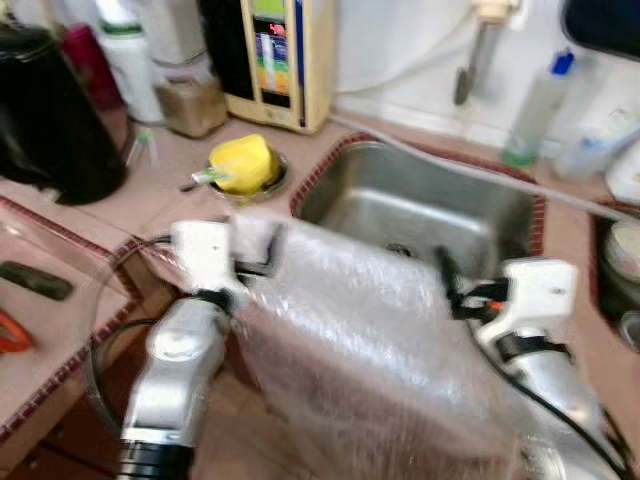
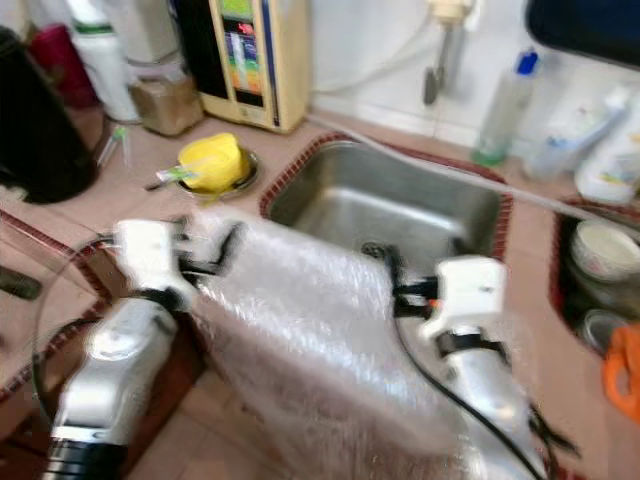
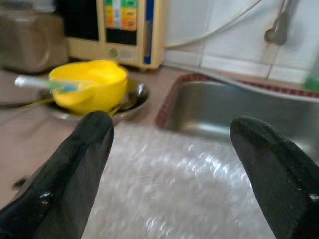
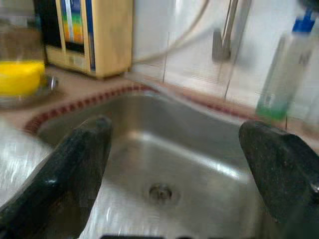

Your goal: Kitchen organization

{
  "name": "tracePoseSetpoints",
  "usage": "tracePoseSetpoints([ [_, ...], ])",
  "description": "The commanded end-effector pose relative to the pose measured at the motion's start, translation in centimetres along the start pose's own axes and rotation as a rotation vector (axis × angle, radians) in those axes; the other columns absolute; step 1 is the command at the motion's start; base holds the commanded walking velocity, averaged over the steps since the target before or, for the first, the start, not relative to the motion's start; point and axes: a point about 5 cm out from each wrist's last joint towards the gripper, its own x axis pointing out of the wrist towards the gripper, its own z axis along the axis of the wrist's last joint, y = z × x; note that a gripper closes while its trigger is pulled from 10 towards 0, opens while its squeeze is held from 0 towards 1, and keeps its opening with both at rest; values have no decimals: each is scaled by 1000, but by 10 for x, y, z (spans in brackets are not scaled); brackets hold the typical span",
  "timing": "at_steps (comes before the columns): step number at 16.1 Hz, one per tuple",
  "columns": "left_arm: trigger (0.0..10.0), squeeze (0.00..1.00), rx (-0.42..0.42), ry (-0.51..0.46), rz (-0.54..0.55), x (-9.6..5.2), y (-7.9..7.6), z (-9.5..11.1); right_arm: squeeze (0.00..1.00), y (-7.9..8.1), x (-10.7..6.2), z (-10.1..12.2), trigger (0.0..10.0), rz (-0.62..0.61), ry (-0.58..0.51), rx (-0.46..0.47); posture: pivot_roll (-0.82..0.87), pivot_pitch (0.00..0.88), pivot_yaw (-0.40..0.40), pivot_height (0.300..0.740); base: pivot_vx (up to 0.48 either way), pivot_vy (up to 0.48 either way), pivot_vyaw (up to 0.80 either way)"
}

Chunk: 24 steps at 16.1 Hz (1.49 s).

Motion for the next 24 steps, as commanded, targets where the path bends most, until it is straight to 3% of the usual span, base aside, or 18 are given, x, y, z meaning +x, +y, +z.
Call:
tracePoseSetpoints([
  [1,10000,0,22,-12,42,-4,13,4,0,7,3,6,10000,26,-34,20,-55,89,-24,740,364,0,0],
  [8,10000,0,28,-3,43,-4,14,3,0,10,1,4,10000,44,-28,25,-52,88,-20,740,331,0,0],
  [17,10000,0,34,-16,22,-7,9,4,0,10,0,2,10000,54,-18,24,-49,92,-24,740,0,0,0],
  [21,10000,0,84,-57,2,-7,5,10,0,11,1,2,10000,56,-17,26,-47,94,-28,740,0,0,0],
  [24,10000,0,182,-174,43,-10,7,30,0,12,1,3,10000,65,-16,35,-40,99,-31,740,0,0,0],
])
